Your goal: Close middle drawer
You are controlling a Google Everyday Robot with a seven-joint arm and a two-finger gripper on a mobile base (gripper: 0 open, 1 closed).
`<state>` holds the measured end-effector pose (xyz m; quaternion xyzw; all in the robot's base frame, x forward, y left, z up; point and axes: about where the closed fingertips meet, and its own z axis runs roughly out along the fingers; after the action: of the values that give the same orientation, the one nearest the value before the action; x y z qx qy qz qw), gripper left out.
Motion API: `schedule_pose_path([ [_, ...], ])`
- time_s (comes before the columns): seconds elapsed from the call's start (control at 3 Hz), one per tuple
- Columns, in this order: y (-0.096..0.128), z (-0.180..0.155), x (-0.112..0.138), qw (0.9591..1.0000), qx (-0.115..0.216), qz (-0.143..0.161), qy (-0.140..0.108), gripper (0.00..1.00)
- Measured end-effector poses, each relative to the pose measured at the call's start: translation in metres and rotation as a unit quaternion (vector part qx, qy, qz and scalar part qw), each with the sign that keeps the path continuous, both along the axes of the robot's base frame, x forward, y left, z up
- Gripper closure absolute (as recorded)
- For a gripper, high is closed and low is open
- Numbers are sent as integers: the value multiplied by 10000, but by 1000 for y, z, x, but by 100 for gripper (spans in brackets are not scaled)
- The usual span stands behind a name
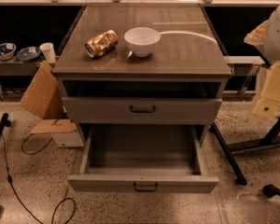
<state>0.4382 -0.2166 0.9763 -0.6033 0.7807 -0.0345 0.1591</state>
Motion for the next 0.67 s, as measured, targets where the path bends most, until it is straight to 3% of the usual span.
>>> schedule_pose_path([
  [0.33, 0, 0, 0, 10000, 0, 0, 0, 0],
  [0.67, 6, -6, -3, 9995, -71, 252, -174, 0],
])
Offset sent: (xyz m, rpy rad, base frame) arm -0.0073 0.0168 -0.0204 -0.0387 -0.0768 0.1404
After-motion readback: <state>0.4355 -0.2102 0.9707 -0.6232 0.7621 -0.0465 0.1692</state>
